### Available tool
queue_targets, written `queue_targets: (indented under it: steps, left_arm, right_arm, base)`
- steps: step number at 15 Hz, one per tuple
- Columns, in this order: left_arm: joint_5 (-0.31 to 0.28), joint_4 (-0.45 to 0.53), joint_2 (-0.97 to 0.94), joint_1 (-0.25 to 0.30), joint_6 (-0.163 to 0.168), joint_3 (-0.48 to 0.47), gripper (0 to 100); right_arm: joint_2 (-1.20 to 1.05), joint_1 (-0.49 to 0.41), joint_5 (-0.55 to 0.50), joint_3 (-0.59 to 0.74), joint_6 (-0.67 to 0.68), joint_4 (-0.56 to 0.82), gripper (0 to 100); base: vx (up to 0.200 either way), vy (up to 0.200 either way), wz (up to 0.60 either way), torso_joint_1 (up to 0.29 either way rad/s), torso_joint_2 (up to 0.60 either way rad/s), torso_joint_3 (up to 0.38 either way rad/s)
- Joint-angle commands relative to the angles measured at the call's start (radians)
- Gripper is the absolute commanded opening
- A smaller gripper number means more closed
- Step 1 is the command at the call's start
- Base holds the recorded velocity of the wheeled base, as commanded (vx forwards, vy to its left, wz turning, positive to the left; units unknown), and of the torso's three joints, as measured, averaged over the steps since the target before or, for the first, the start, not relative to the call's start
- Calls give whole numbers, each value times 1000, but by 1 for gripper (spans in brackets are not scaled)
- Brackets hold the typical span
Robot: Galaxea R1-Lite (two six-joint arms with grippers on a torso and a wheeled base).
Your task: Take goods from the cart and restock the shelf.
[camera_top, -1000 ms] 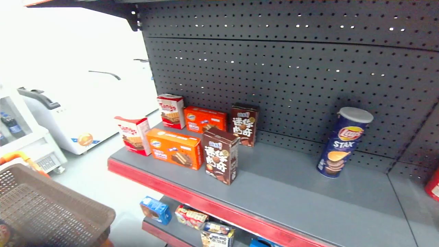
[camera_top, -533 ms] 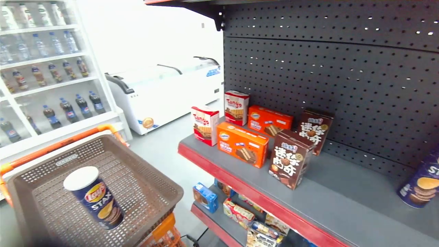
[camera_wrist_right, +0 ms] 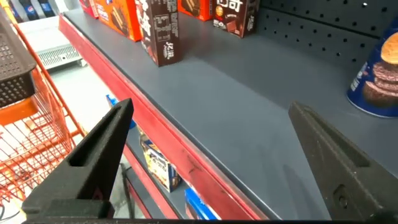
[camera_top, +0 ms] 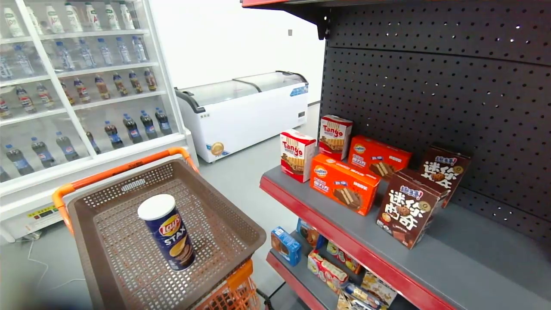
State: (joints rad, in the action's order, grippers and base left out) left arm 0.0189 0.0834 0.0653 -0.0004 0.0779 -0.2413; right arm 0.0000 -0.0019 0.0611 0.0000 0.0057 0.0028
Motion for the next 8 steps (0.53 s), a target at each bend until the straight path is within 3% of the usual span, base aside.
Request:
queue_targets:
  steps: [1, 3, 4, 5, 8]
  left_arm:
    - [6, 246, 436, 8, 122, -441, 100]
    - [26, 311, 671, 27, 177, -575, 100]
    - [84, 305, 748, -1, 197, -598, 100]
    - [168, 309, 857, -7, 183, -625, 100]
    - [157, 308, 1002, 7, 148, -645, 100]
  right_arm:
    - [0, 0, 0, 0, 0, -1, 100]
    - [0, 0, 0, 0, 0, -1, 100]
    - [2, 0, 0, 0, 0, 0, 100]
    - [0, 0, 0, 0, 0, 0, 100]
    - [2, 0, 0, 0, 0, 0, 100]
  base:
    - [0, 0, 0, 0, 0, 0]
    - [0, 0, 0, 0, 0, 0]
    - [0, 0, 0, 0, 0, 0]
    - [0, 0, 0, 0, 0, 0]
    - [0, 0, 0, 0, 0, 0]
